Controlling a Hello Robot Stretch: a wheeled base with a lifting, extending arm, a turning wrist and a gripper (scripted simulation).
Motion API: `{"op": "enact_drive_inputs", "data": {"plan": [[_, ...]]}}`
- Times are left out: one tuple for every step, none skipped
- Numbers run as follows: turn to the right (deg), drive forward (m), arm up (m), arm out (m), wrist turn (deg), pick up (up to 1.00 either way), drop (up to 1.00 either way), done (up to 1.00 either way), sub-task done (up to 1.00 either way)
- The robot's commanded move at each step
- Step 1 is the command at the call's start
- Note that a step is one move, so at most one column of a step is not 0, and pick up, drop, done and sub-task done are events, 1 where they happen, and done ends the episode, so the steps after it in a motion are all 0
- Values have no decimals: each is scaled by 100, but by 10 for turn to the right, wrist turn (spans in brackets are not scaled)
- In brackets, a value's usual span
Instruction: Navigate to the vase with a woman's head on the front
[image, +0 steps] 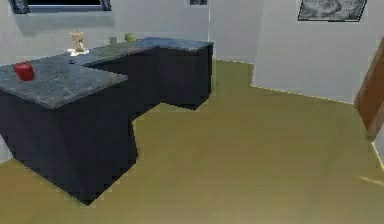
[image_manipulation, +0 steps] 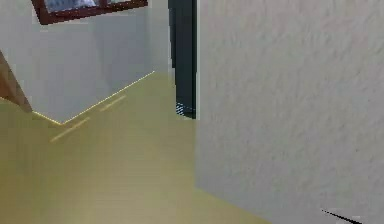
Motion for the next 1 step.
{"op": "enact_drive_inputs", "data": {"plan": [[0,100,0,0,0,0,0,0,0]]}}
